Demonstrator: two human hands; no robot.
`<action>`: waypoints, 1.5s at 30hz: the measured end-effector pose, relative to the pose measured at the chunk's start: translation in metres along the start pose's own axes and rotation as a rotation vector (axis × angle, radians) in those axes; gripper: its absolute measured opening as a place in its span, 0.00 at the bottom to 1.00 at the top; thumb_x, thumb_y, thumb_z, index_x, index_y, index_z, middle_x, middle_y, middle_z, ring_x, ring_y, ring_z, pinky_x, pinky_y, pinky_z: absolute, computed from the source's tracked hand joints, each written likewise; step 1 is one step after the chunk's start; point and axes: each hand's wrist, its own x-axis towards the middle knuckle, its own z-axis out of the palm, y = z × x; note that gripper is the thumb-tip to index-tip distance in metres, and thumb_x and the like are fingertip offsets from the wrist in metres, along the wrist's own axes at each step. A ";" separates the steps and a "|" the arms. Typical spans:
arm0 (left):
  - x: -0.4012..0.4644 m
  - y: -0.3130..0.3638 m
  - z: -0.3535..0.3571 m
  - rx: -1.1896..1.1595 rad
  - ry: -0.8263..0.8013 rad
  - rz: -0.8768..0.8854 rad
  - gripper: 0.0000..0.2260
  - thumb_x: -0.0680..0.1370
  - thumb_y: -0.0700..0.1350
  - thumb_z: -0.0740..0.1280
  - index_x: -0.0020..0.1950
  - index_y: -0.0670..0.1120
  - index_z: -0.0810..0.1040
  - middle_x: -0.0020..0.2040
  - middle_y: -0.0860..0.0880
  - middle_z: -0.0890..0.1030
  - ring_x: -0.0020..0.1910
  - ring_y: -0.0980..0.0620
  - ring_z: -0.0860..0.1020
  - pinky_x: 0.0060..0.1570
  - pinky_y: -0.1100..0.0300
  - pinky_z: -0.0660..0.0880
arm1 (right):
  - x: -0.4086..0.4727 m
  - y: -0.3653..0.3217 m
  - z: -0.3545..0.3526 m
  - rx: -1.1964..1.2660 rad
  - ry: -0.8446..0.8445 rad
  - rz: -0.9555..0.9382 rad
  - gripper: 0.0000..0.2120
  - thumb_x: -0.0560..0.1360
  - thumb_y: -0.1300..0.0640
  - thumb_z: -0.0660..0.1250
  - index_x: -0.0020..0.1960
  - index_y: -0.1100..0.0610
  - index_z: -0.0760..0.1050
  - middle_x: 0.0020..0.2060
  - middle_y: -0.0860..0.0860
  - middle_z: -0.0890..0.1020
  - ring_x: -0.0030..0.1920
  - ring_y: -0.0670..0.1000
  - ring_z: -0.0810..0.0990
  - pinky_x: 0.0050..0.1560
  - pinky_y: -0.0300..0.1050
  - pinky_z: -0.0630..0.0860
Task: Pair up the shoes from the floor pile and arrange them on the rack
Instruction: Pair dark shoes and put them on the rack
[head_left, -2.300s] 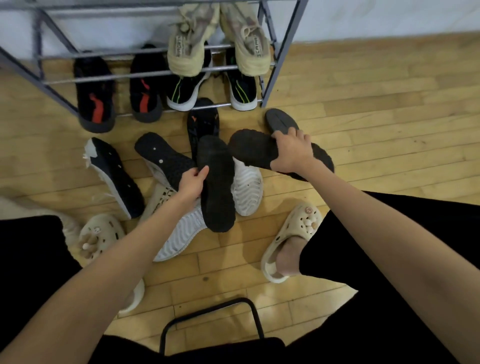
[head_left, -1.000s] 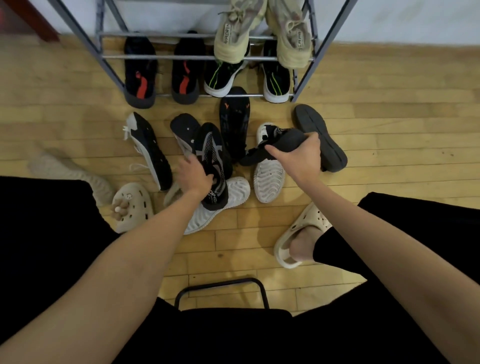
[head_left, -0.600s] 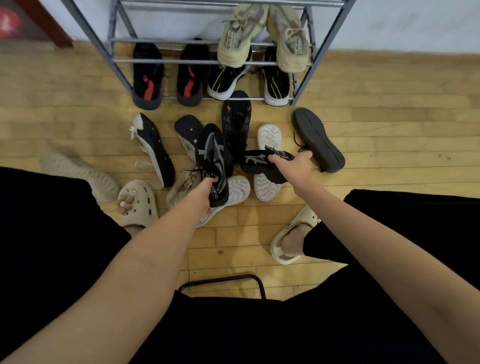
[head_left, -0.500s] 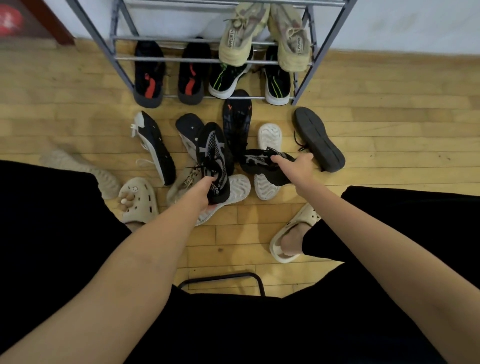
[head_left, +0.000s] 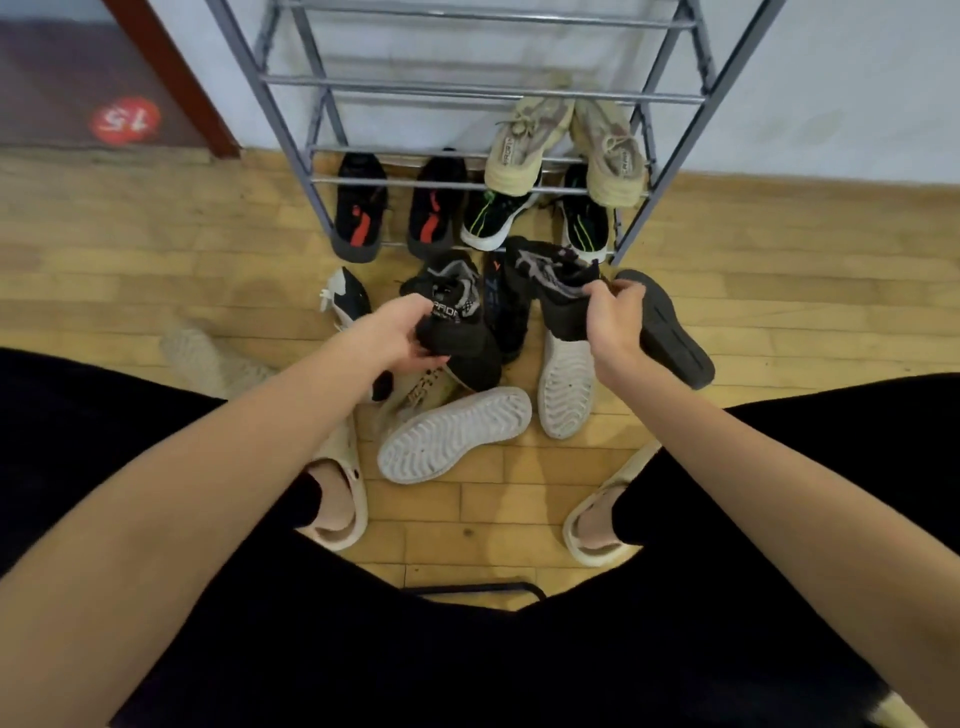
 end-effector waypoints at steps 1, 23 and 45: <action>-0.006 0.006 -0.008 0.019 0.009 0.046 0.09 0.78 0.41 0.61 0.56 0.42 0.76 0.51 0.44 0.82 0.49 0.47 0.81 0.38 0.53 0.78 | -0.002 -0.006 0.001 0.037 -0.027 -0.015 0.18 0.77 0.56 0.62 0.65 0.58 0.64 0.61 0.56 0.73 0.60 0.53 0.74 0.62 0.51 0.72; 0.090 0.178 -0.083 -0.042 0.123 0.491 0.16 0.80 0.40 0.58 0.68 0.41 0.70 0.61 0.41 0.79 0.49 0.48 0.80 0.30 0.58 0.78 | 0.074 -0.085 0.192 0.169 -0.145 -0.273 0.18 0.80 0.58 0.60 0.68 0.60 0.62 0.65 0.59 0.70 0.65 0.55 0.71 0.68 0.51 0.68; 0.183 0.205 -0.078 -0.071 0.348 0.482 0.20 0.82 0.46 0.56 0.75 0.47 0.62 0.67 0.45 0.73 0.56 0.46 0.77 0.37 0.60 0.79 | 0.129 -0.073 0.244 -0.180 -0.271 -0.390 0.40 0.73 0.58 0.69 0.77 0.60 0.49 0.73 0.60 0.53 0.72 0.59 0.60 0.70 0.45 0.61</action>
